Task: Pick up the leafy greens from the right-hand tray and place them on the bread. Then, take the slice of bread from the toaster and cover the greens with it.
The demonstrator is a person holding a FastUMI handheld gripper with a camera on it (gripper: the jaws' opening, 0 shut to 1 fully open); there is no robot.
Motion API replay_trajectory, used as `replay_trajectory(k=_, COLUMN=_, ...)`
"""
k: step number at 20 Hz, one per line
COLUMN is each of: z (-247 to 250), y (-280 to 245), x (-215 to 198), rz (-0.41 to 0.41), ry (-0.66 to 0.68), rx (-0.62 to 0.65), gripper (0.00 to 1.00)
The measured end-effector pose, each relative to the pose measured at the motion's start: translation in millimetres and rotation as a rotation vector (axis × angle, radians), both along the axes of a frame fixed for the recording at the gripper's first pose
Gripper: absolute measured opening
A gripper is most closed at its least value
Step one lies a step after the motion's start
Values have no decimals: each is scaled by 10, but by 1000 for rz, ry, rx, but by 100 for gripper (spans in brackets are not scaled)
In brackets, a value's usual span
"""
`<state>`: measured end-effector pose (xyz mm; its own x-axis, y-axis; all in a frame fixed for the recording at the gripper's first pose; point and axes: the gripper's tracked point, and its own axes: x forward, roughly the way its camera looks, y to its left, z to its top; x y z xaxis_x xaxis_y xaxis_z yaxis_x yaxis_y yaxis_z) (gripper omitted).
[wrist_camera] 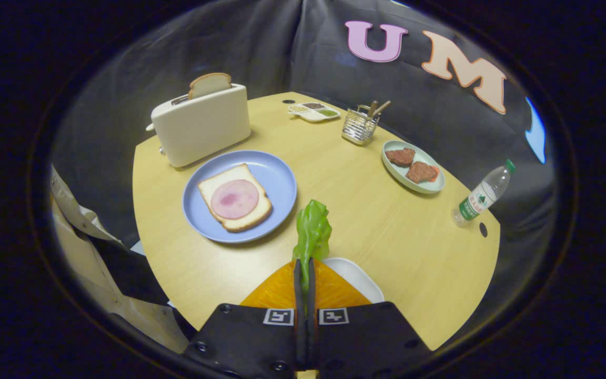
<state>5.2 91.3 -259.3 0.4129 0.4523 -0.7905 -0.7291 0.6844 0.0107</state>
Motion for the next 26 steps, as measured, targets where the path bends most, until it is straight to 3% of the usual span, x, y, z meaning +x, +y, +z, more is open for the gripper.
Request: replay_trajectory(k=26, z=164, y=1755, x=-102, rz=208, ry=-10, rx=52, gripper=5)
